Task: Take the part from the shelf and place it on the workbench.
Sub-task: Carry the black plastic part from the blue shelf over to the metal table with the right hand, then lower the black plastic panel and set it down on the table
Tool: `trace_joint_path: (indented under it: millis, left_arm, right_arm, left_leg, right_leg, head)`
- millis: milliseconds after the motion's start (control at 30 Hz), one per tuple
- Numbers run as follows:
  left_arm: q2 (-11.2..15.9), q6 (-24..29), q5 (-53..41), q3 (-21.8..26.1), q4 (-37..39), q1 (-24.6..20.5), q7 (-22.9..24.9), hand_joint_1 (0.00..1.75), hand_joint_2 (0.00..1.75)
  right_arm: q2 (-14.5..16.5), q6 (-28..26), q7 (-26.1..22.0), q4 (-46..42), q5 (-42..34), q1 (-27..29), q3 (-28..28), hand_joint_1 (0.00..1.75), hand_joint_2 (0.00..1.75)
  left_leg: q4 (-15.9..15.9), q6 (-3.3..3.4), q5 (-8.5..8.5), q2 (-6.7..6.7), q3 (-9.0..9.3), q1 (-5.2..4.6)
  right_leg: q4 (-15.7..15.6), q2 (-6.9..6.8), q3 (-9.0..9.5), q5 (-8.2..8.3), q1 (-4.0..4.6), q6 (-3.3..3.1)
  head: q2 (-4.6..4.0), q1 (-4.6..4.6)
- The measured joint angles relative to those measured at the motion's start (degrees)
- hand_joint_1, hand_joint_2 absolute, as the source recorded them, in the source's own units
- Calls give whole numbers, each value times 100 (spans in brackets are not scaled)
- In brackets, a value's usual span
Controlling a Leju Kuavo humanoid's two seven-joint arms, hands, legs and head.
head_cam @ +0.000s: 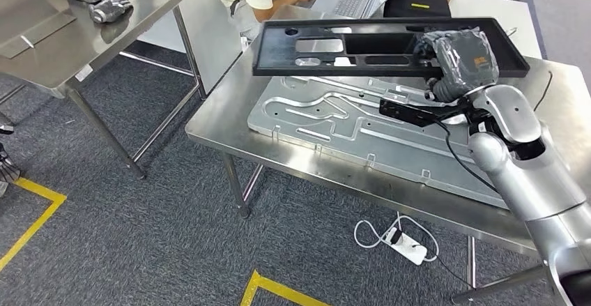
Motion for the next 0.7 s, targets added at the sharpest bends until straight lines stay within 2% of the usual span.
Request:
trace_joint_path:
  millis: [33,67,100,133,167,200,233,300,333,367,400,467,500,533,633,667,700]
  left_arm:
    - [-11,-15,-2,11,-31,-14,2,0,175]
    - [-12,-22,-2,17,-64,-28,4,0,175]
    - [-21,-27,-2,20,-89,-44,5,0,175]
    - [-29,-28,-2,21,-109,-65,5,0,175]
    - [-37,-29,-2,21,-124,-86,4,0,175]
    - [-49,-30,-2,22,-134,-99,4,0,175]
    - [-51,-31,-3,24,-145,-103,5,0,175]
    - [-52,-32,-8,34,-177,-90,8,0,175]
    - [-52,-37,-12,41,-198,-80,8,0,175]
    - [-54,-45,-16,49,-224,-70,7,0,175]
    - [-58,-58,-19,57,-255,-58,3,0,175]
    - [-74,-94,-23,82,-322,-32,-4,0,175]
    - [-90,-126,-22,103,-360,-29,-16,0,175]
    - [-111,-170,-16,124,-395,-28,-36,0,175]
    - [-187,-265,26,163,-451,-75,-125,0,175]
    - [-202,-258,39,168,-452,-97,-144,0,175]
    - [-208,-244,50,173,-449,-115,-157,0,175]
  right_arm:
    - [-26,2,8,49,-7,15,-37,175,175]
    - [-44,1,8,73,-8,8,-81,175,175]
    - [-56,-3,8,86,-9,-8,-127,175,175]
    - [-61,-5,7,99,-10,-24,-162,175,175]
    - [-62,-7,5,115,-12,-28,-180,175,175]
    - [-62,-5,2,134,-13,-18,-186,175,175]
    - [-62,-1,-1,153,-13,3,-186,175,175]
    - [-61,24,31,189,-15,53,-186,175,175]
    - [-61,46,79,209,-20,77,-186,175,175]
    - [-61,66,140,231,-30,109,-191,175,175]
    - [-62,82,209,261,-49,157,-204,175,175]
    - [-65,110,337,362,-98,299,-253,175,175]
    - [-73,129,392,425,-115,385,-284,175,175]
    - [-92,153,441,489,-123,467,-321,175,175]
    - [-188,315,587,612,-126,659,-501,175,175]
    - [-209,385,628,643,-133,702,-576,175,175]
    - [-220,440,658,680,-144,751,-645,175,175]
  left_leg:
    - [49,-21,-13,-5,57,-2]
    - [202,-45,61,9,10,-5]
    - [507,-70,215,46,-119,-16]
    - [912,-104,372,94,-364,-22]
    - [1329,-144,439,141,-649,-21]
    - [1649,-182,358,183,-917,2]
    - [1827,-221,117,209,-1150,35]
    - [1827,-286,-497,237,-1470,93]
    - [1669,-308,-663,247,-1554,115]
    - [1413,-324,-601,256,-1593,131]
    - [1068,-327,-249,262,-1606,143]
    - [427,-297,784,263,-1633,144]
    - [274,-270,1151,256,-1641,140]
    - [227,-240,1291,245,-1650,127]
    - [195,-136,1225,215,-1547,132]
    - [161,-100,1201,209,-1496,141]
    - [136,-73,1168,201,-1449,142]
  right_leg:
    - [-37,18,58,75,24,-20]
    - [-24,20,133,-12,7,-41]
    - [-46,18,215,-74,-19,-71]
    - [-69,11,310,-147,-51,-100]
    - [-90,6,413,-224,-81,-115]
    - [-102,0,518,-317,-99,-119]
    - [-107,-3,623,-414,-116,-110]
    - [-102,-4,842,-597,-153,-78]
    - [-98,-4,958,-687,-171,-59]
    - [-93,-5,1073,-776,-185,-38]
    - [-91,-10,1178,-873,-195,-14]
    - [-41,-7,1326,-1067,-188,56]
    - [-23,-5,1360,-1154,-181,99]
    - [-9,-3,1387,-1222,-176,144]
    - [51,-22,1427,-1400,-207,261]
    - [240,-29,1341,-1509,-215,288]
    - [562,-38,1161,-1651,-221,308]
  head:
    - [0,4]
    - [0,8]
    - [0,10]
    - [0,9]
    - [0,6]
    - [0,3]
    - [0,0]
    - [0,-1]
    - [0,0]
    - [0,0]
    - [0,1]
    - [0,2]
    - [0,4]
    - [0,8]
    - [0,18]
    - [0,22]
    - [0,28]
